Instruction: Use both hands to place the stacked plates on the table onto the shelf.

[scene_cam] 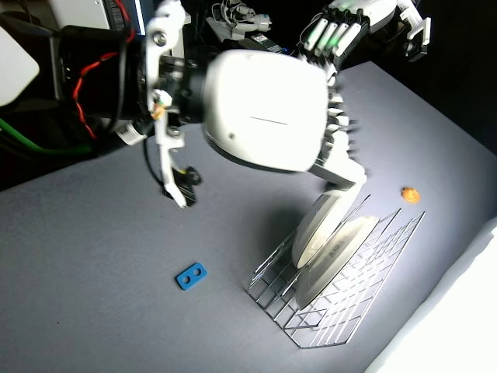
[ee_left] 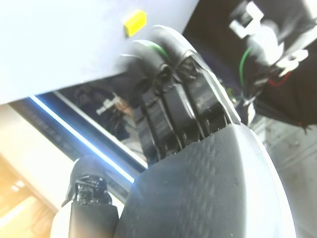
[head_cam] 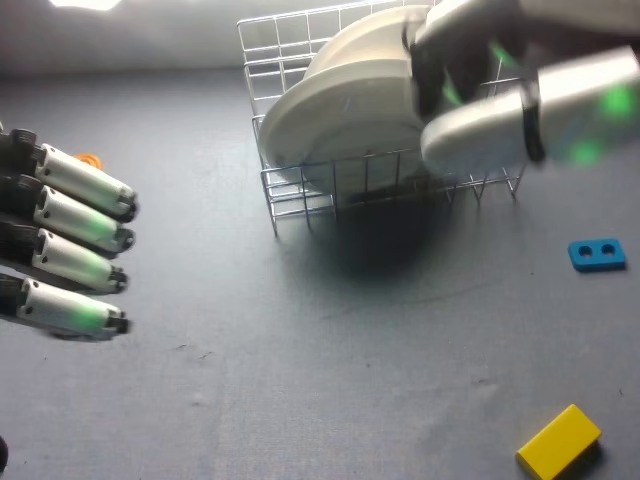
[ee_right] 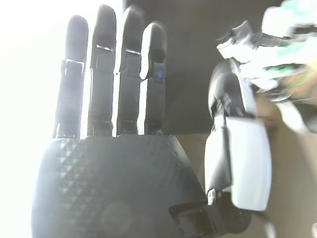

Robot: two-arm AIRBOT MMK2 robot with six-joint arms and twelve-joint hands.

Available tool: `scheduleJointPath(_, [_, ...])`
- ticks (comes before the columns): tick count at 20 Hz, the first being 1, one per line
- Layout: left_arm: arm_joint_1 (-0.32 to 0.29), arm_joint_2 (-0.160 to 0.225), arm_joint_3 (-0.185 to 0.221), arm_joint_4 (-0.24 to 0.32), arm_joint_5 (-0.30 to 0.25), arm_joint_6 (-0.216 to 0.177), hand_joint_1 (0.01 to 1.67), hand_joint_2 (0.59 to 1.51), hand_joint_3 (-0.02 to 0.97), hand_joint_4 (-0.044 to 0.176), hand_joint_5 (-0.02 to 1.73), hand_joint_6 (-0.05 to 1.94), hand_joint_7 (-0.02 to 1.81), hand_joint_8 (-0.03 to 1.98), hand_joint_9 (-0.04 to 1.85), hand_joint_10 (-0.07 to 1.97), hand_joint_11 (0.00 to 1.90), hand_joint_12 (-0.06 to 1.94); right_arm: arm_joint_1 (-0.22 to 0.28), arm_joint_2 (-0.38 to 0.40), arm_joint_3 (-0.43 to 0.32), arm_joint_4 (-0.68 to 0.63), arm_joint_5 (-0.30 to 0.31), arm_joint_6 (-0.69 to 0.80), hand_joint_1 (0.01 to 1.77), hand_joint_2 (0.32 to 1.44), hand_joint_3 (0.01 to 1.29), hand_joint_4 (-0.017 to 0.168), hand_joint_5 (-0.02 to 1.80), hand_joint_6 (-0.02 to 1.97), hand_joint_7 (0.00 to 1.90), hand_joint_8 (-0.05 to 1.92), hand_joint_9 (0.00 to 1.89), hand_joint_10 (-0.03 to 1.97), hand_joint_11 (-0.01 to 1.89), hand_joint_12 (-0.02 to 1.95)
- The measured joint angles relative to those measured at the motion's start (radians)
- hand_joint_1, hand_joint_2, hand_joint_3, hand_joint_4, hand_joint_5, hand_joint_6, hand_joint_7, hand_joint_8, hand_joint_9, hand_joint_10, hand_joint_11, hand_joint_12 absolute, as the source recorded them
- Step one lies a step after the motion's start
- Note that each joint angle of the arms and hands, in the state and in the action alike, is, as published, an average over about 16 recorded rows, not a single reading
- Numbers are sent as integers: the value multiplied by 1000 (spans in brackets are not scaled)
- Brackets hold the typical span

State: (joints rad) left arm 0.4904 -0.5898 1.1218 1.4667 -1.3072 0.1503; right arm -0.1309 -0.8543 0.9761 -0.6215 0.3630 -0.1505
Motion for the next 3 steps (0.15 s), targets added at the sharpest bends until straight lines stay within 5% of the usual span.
scheduleJointPath(3, [0, 0, 0, -3, 1, 0, 20, 1171, 10, 34, 753, 991, 863, 1043, 810, 1153, 722, 1228, -20, 33, -43, -32, 23, -10, 369, 1098, 11, -3, 755, 802, 825, 928, 797, 946, 617, 1563])
